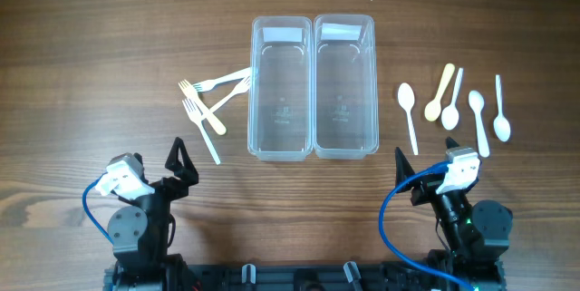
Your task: Pack container
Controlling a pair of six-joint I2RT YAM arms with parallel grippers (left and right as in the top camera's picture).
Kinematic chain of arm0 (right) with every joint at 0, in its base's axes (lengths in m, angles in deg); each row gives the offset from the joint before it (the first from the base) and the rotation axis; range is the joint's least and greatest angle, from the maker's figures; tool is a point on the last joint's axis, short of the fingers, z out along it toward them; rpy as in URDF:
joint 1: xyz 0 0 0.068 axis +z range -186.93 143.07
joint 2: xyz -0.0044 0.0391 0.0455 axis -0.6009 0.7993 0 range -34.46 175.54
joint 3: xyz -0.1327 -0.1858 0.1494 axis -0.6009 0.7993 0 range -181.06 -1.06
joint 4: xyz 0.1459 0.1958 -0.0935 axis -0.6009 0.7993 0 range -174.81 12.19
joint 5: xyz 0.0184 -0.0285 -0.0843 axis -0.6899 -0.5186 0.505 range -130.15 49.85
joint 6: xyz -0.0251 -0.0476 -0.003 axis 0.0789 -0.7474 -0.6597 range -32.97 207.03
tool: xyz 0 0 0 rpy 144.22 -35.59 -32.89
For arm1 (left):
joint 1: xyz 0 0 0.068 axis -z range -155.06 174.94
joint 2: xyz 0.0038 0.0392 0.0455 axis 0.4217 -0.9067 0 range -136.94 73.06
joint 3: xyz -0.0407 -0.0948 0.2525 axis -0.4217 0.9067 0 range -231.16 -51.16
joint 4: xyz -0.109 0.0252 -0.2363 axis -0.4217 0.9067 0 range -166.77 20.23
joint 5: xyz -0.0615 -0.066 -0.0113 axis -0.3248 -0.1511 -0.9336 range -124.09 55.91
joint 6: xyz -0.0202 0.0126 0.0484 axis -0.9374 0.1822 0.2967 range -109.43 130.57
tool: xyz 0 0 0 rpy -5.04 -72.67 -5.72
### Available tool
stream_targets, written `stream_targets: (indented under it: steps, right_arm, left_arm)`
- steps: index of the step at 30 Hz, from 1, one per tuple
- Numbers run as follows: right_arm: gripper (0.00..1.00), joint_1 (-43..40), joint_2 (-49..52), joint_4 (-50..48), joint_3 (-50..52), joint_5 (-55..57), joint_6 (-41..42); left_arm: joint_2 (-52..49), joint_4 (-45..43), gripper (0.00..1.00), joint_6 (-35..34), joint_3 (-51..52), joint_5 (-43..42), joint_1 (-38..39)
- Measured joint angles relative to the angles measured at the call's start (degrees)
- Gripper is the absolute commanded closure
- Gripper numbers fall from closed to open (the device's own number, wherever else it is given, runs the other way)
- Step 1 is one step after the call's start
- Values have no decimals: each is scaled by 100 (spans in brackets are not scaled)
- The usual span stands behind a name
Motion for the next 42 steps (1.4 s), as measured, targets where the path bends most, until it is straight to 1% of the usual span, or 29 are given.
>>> stream_targets:
  steps: [31, 34, 38, 42]
  right_arm:
    - [0, 0, 0, -44, 0, -7, 66]
    - [0, 0, 0, -57, 0, -105, 413]
    - [0, 0, 0, -52, 4, -350, 1423]
    - [0, 0, 0, -262, 9, -678, 1956]
  left_arm:
    - [0, -2, 1, -2, 0, 0, 0]
    - [0, -87, 0, 0, 0, -2, 0]
    - [0, -103, 0, -4, 0, -177, 0]
    - [-7, 142, 1, -4, -9, -455, 0]
